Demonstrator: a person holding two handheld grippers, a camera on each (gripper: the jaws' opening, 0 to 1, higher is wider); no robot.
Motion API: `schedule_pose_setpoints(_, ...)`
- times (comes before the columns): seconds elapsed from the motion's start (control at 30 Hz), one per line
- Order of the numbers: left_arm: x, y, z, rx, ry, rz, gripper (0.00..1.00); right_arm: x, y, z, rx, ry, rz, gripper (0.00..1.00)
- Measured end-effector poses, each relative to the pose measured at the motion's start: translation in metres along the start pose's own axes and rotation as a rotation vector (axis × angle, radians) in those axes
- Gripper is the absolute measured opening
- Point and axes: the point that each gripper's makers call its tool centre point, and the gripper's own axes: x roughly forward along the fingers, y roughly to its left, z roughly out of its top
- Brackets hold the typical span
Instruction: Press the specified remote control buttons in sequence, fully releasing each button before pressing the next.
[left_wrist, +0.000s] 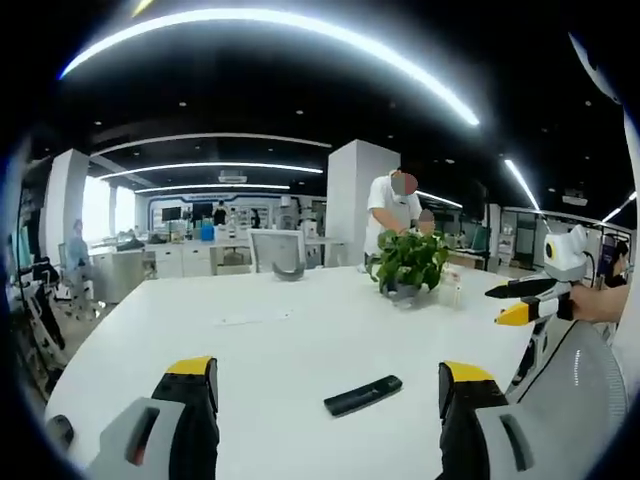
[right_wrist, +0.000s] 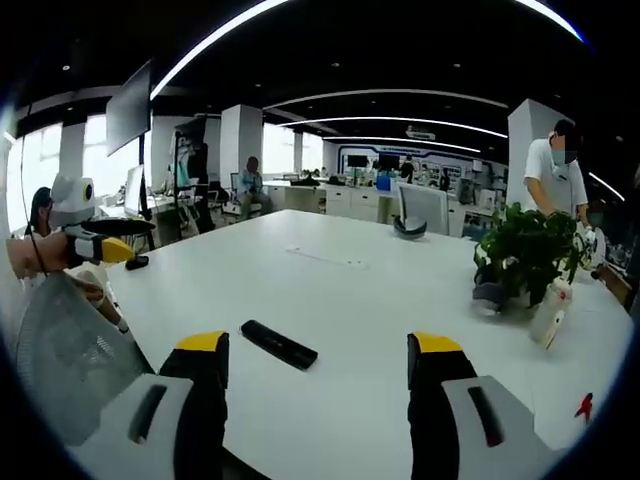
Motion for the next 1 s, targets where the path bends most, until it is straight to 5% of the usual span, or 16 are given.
schedule_pose_setpoints(0.4,0.0,-0.006,0.005,-0.057,0.005,0.034,0.96,0.002,0.012,-0.003,-0.012,0.031,0.029,0.74)
schedule_pose_setpoints(0.6,0.004,-0.022,0.001,-0.022,0.052,-0.004,0.96,0.0,0.007,-0.002,0.006,0.012,0.023,0.74)
schedule_pose_setpoints(1.0,0.005,-0.023,-0.001,0.007,0.068,-0.012,0.96,-0.001,0.004,0.001,-0.002,-0.011,0.015,0.73)
